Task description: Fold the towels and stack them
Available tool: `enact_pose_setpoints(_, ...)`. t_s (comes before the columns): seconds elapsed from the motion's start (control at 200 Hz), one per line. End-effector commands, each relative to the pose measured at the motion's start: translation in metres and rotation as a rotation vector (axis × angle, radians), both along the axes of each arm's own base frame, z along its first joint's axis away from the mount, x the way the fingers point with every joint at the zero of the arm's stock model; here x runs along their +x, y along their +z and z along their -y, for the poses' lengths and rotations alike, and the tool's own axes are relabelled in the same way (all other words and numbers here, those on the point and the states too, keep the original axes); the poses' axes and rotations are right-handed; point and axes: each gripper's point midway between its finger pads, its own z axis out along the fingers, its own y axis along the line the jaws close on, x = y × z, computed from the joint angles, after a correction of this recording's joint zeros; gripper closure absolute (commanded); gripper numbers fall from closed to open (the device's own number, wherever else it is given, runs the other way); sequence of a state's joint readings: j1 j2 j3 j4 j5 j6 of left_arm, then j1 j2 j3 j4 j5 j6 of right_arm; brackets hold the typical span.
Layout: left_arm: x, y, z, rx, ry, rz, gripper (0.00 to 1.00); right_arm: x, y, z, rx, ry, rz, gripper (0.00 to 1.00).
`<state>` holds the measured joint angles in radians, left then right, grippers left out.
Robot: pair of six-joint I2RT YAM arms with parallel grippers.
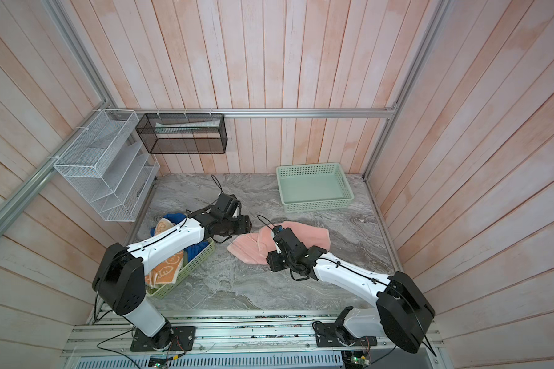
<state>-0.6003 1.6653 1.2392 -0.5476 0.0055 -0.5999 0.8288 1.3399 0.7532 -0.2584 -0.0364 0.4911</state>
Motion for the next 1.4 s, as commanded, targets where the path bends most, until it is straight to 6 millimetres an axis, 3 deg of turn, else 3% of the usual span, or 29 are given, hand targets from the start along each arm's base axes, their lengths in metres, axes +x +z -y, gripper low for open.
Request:
enact_pose_setpoints(0.0, -0.031, -0.045, -0.038, 0.178, 0.069, -0.118, 0.26, 0.0, -0.006, -0.018, 0.017, 0.021, -0.008, 0.49)
enact_pose_setpoints(0.27, -0.043, -0.106, -0.047, 0.289, 0.096, -0.249, 0.24, -0.004, -0.015, -0.019, 0.03, 0.021, -0.019, 0.48)
enact_pose_setpoints(0.405, -0.053, -0.128, -0.03, 0.247, 0.052, -0.297, 0.28, -0.004, -0.011, -0.007, 0.034, -0.015, 0.024, 0.49)
enact_pose_setpoints(0.455, -0.056, -0.132, -0.025, 0.254, 0.034, -0.311, 0.37, -0.003, -0.007, -0.004, 0.041, -0.024, 0.043, 0.49)
enact_pose_setpoints(0.535, -0.055, -0.129, -0.018, 0.256, 0.011, -0.308, 0.69, -0.001, 0.0, -0.001, 0.052, -0.03, 0.075, 0.49)
enact_pose_setpoints(0.6, -0.05, -0.115, -0.012, 0.244, 0.0, -0.277, 0.86, 0.0, 0.007, -0.001, 0.063, -0.021, 0.108, 0.49)
enact_pose_setpoints(0.69, -0.035, -0.071, -0.005, 0.216, -0.002, -0.195, 1.0, 0.003, 0.02, -0.002, 0.084, -0.004, 0.162, 0.46)
enact_pose_setpoints(0.85, -0.011, 0.043, -0.006, 0.167, 0.051, -0.008, 1.0, 0.004, 0.053, -0.016, 0.174, 0.078, 0.268, 0.4)
enact_pose_setpoints(0.97, -0.007, 0.122, -0.003, 0.068, 0.087, 0.096, 1.0, 0.004, 0.079, -0.032, 0.265, 0.139, 0.336, 0.36)
enact_pose_setpoints(1.215, -0.02, 0.216, 0.021, -0.169, 0.097, 0.172, 1.0, 0.023, 0.127, -0.06, 0.373, 0.167, 0.45, 0.26)
enact_pose_setpoints(1.395, -0.033, 0.303, 0.034, -0.257, 0.064, 0.317, 1.0, 0.045, 0.13, -0.071, 0.335, 0.136, 0.485, 0.23)
